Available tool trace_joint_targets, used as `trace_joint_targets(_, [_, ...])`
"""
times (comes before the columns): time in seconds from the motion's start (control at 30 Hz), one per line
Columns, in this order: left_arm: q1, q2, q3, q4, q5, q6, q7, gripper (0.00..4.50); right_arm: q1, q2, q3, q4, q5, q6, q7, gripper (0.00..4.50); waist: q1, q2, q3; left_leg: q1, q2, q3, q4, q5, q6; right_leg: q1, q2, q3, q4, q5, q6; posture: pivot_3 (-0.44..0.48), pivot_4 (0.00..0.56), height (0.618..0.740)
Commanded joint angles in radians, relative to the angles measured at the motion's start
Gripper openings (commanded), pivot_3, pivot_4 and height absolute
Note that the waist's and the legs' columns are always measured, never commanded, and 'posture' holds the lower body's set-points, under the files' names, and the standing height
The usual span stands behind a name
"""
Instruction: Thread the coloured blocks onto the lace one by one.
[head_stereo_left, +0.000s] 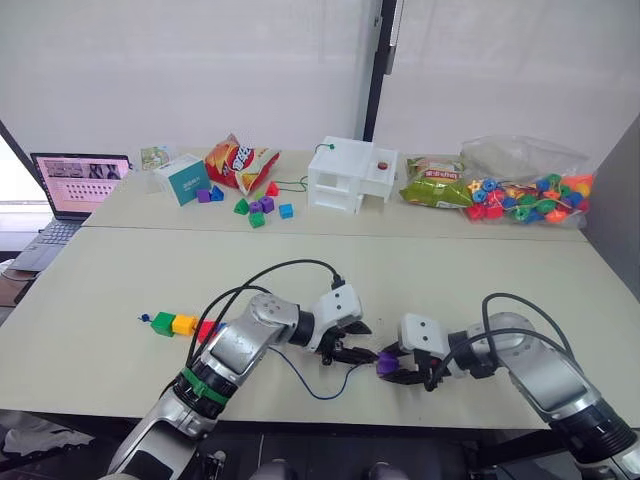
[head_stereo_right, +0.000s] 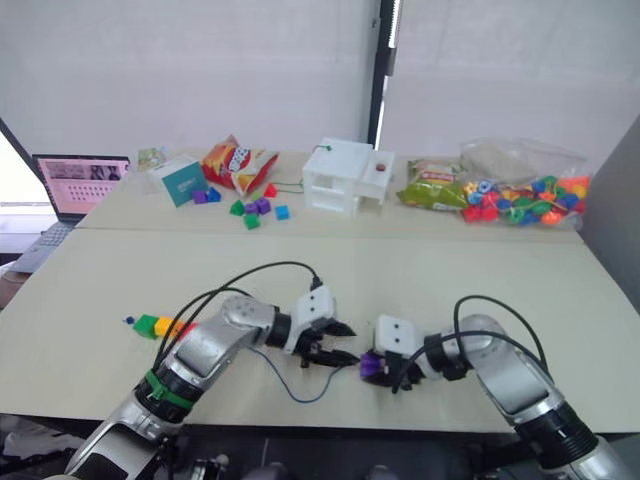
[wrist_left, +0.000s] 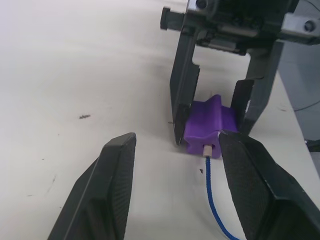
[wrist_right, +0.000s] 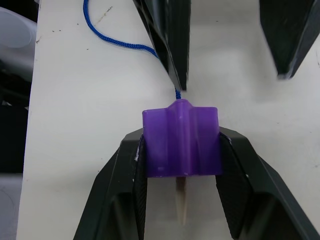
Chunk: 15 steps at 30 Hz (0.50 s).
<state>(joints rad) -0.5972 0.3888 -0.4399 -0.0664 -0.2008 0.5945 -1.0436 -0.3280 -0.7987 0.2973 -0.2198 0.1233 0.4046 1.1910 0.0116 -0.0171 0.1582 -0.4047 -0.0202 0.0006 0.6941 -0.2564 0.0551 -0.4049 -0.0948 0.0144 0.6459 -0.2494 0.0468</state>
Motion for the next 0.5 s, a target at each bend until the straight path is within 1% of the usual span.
trace_joint_targets(0.03, [0.038, 0.052, 0.026, -0.073, -0.019, 0.014, -0.018, 2.57, 0.027, -0.026, -0.011, -0.008, -0.006, 0.012, -0.006, 1.37, 0.000, 0.000, 0.000, 0.000, 0.000, 0.000, 0.000, 0.000, 0.000, 0.000, 0.000, 0.000, 0.000, 0.000, 0.000, 0.000, 0.150, 0.740])
trace_joint_targets(0.13, [0.100, 0.100, 0.038, -0.113, -0.016, 0.030, -0.006, 2.57, 0.041, -0.038, -0.020, -0.009, -0.003, 0.012, -0.012, 1.37, 0.003, 0.000, 0.000, 0.000, 0.000, 0.000, 0.000, 0.000, 0.000, 0.000, -0.001, 0.000, 0.000, 0.000, 0.000, 0.000, 0.150, 0.740])
trace_joint_targets(0.2, [0.122, 0.114, 0.041, -0.130, -0.014, 0.027, 0.000, 2.57, 0.049, -0.044, -0.025, -0.015, 0.001, 0.012, -0.014, 1.37, 0.007, 0.000, 0.000, 0.000, -0.001, 0.000, 0.000, 0.000, 0.001, 0.000, -0.002, 0.000, 0.000, 0.000, 0.000, 0.000, 0.150, 0.740])
trace_joint_targets(0.33, [0.162, 0.109, 0.042, -0.168, -0.038, 0.041, 0.007, 2.57, 0.056, -0.053, -0.034, -0.016, 0.005, 0.015, -0.020, 1.37, 0.014, 0.000, 0.000, 0.000, -0.002, -0.001, 0.000, 0.000, 0.001, 0.001, -0.003, -0.001, -0.001, 0.000, 0.001, 0.000, 0.150, 0.740])
trace_joint_targets(0.5, [0.191, 0.037, 0.025, -0.161, -0.054, 0.088, 0.061, 2.57, 0.056, -0.066, -0.032, -0.021, 0.003, 0.028, -0.015, 1.37, 0.015, 0.000, 0.000, -0.001, -0.002, -0.001, 0.001, 0.000, 0.001, 0.001, -0.003, -0.001, -0.001, 0.000, 0.001, 0.000, 0.150, 0.740])
